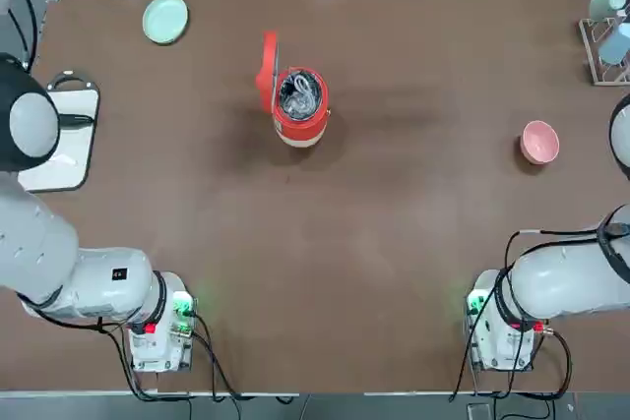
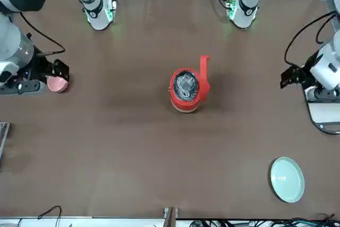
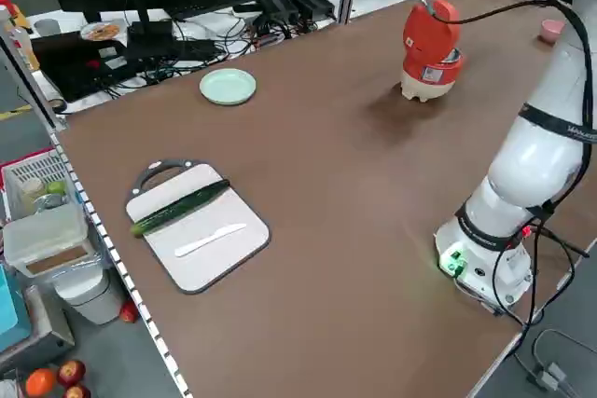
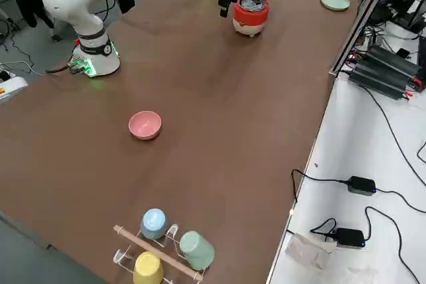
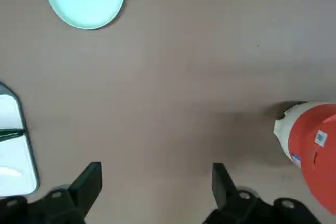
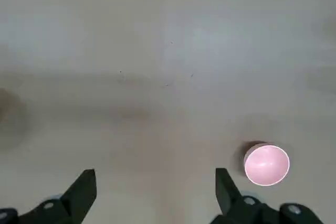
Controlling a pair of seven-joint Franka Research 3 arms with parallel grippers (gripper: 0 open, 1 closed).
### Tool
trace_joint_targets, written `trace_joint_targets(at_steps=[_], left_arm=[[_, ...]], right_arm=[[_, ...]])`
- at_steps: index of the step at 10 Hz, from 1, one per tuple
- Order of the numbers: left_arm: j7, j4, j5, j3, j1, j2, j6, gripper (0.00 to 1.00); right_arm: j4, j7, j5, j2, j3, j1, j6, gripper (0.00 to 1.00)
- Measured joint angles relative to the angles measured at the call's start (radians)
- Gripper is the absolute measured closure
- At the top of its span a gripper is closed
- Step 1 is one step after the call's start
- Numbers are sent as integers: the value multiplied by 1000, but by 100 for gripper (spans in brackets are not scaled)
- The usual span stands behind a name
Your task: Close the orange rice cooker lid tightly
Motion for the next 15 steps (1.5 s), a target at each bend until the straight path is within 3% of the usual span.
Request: trace_joint_targets(at_steps=[2, 3, 6, 9, 13, 15], left_arm=[[-120, -77, 0, -3, -52, 17, 89, 37], [-178, -107, 0, -5, -93, 25, 114, 41], [-343, -166, 0, -55, -185, 21, 126, 86], [-484, -229, 0, -163, -189, -37, 125, 99], [-572, -271, -45, -231, -191, -62, 170, 99], [-633, -276, -65, -240, -219, -49, 227, 99]], right_arm=[[-42, -1, 2, 3, 0, 15, 50, 0], [-69, -7, 4, 5, 1, 25, 85, 0], [-134, -108, 28, 13, 2, 61, 181, 0], [-162, -353, 76, 25, 1, 63, 219, 0], [-245, -863, 204, 36, -10, 54, 351, 0], [-311, -1132, 360, 37, -14, 30, 443, 0]])
